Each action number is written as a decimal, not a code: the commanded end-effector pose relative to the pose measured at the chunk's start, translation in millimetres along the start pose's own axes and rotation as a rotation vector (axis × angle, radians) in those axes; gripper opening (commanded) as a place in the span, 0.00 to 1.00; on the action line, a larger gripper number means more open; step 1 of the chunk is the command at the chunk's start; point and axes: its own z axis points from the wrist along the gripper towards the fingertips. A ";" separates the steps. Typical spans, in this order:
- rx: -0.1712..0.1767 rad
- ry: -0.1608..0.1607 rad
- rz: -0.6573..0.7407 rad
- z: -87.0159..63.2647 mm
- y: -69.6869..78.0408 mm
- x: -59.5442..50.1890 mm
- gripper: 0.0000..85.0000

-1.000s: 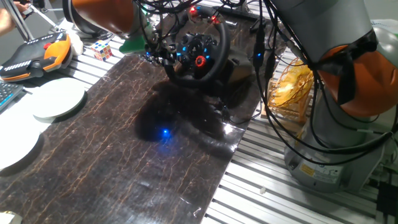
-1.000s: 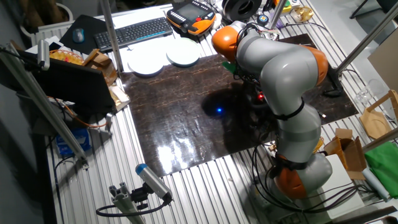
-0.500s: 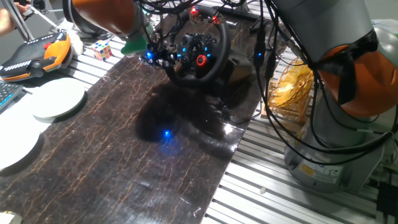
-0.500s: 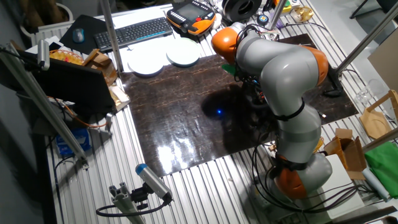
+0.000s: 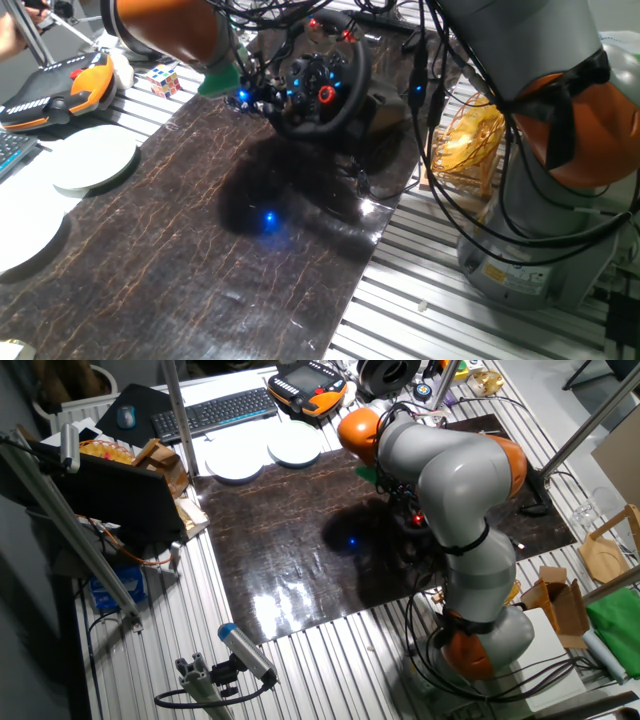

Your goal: Rotate the steering wheel 90 degrees counterclockwise

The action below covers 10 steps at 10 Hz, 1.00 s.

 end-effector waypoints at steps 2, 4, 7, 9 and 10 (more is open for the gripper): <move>0.003 0.002 -0.008 -0.1 -2.0 5.6 0.01; 0.010 0.006 -0.020 -0.1 -3.7 9.8 0.01; 0.003 0.016 -0.016 -0.4 -3.6 9.4 0.38; -0.002 0.017 0.022 -2.5 -3.3 9.5 0.78; -0.008 0.024 0.041 -2.8 -3.2 9.6 0.94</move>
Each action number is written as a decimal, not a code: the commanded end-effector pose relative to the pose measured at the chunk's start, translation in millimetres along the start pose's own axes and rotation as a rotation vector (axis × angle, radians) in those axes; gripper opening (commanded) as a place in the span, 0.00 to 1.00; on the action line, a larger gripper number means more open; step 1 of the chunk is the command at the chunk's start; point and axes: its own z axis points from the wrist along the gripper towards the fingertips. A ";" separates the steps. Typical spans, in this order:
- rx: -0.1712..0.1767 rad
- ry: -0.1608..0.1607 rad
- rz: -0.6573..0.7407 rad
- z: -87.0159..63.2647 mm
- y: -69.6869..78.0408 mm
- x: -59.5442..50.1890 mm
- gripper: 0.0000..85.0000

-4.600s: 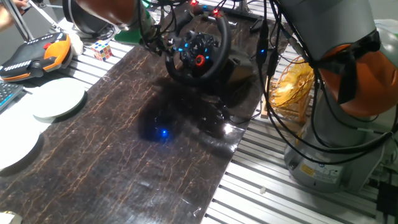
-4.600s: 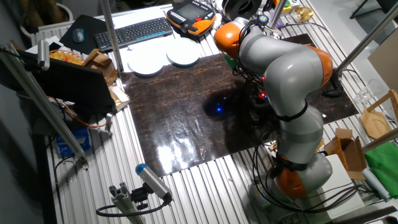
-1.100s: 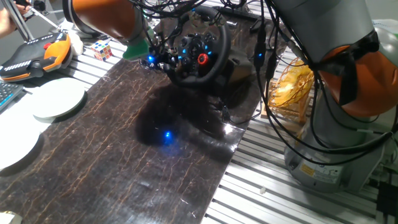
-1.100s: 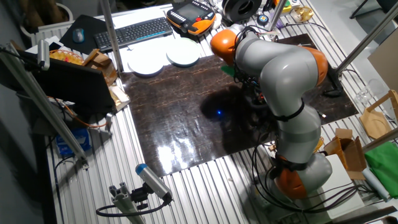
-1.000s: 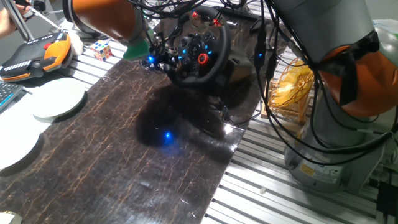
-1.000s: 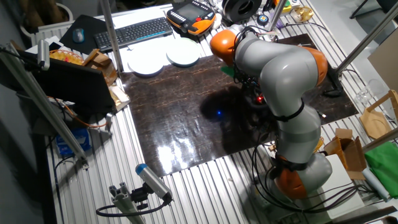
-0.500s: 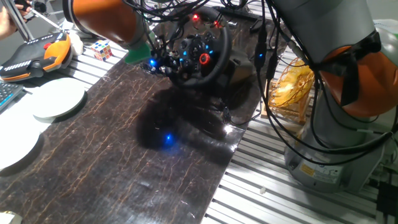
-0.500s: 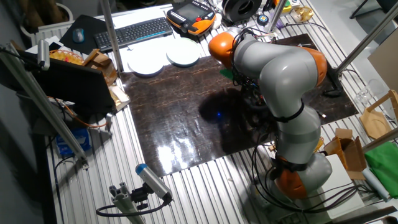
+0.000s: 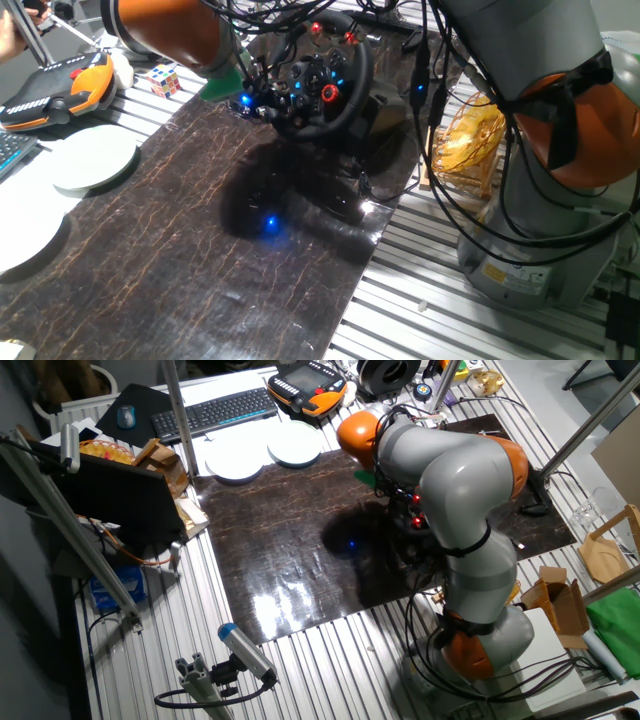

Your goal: Rotate the steering wheel 90 degrees counterclockwise

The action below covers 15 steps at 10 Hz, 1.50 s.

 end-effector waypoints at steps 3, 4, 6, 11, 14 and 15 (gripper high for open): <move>0.004 -0.004 0.054 -8.5 1.5 -5.2 1.00; 0.005 -0.007 0.089 -15.3 0.9 -11.4 1.00; 0.010 -0.010 0.116 -29.0 -0.7 -24.3 1.00; -0.001 -0.057 0.289 -53.1 -12.6 -84.3 0.97; -0.012 -0.069 0.431 -51.1 -19.8 -110.9 0.92; -0.016 -0.081 0.475 -47.2 -20.7 -115.1 0.90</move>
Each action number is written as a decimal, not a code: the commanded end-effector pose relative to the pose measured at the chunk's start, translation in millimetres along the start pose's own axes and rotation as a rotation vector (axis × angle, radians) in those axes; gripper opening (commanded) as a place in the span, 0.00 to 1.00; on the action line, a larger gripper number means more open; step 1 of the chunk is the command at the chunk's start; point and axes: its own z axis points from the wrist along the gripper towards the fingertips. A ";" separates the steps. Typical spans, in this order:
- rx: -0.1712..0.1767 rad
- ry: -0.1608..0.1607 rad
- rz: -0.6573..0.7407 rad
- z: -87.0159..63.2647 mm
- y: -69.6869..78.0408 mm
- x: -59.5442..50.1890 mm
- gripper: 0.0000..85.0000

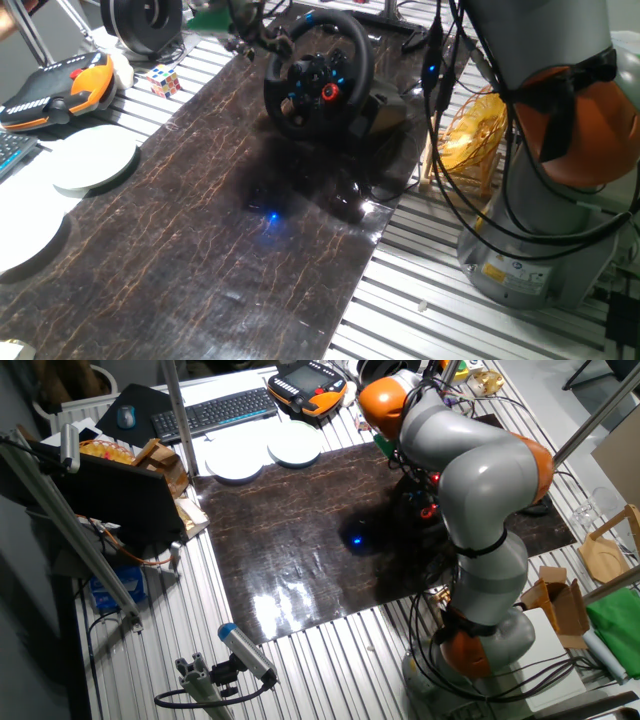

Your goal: Rotate the steering wheel 90 degrees counterclockwise

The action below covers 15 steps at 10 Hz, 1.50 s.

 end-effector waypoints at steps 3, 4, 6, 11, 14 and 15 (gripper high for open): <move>0.058 -0.006 0.204 6.3 0.6 -5.9 0.86; 0.061 -0.011 0.235 8.1 0.2 -7.3 0.85; 0.061 -0.015 0.255 13.4 1.0 -9.7 0.81; 0.070 -0.018 0.263 18.9 0.6 -10.1 0.52; 0.069 -0.026 0.261 21.7 0.9 -10.7 0.52; 0.069 -0.027 0.258 21.8 0.8 -10.1 0.52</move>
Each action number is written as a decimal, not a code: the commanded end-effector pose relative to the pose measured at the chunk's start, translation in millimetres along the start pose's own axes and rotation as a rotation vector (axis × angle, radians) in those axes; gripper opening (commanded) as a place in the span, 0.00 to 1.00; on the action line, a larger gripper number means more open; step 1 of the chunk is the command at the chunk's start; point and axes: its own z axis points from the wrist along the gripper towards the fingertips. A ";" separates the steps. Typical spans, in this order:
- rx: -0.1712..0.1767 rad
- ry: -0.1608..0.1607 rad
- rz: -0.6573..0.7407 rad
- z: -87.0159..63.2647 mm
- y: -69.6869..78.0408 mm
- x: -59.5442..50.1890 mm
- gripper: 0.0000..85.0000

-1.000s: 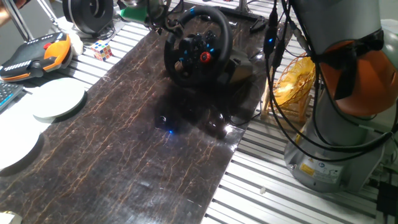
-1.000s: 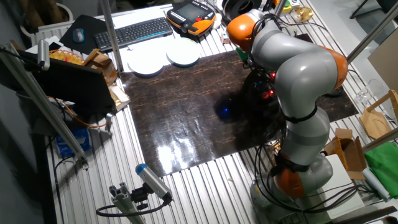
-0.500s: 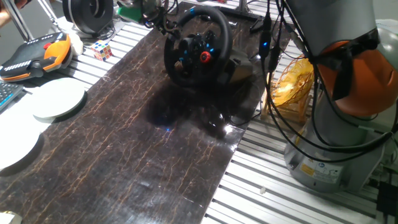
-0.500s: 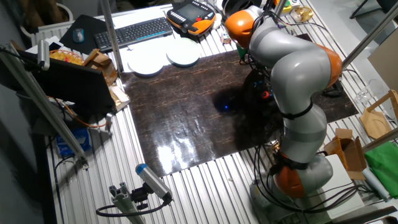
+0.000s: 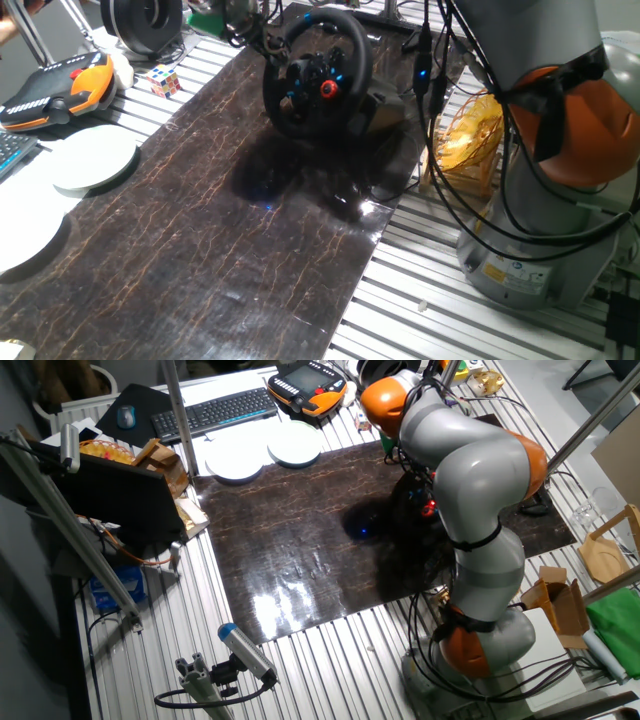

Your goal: Rotate the steering wheel 90 degrees counterclockwise

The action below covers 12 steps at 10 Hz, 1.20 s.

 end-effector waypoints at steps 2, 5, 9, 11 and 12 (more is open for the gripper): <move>-0.019 -0.010 -0.034 1.4 -4.2 5.5 0.21; -0.018 -0.004 -0.064 2.1 -8.1 14.1 0.01; -0.008 0.013 -0.123 5.1 -11.8 30.7 0.01; -0.009 0.019 -0.152 4.2 -14.0 36.4 0.01; -0.011 0.019 -0.165 4.8 -15.1 40.0 0.01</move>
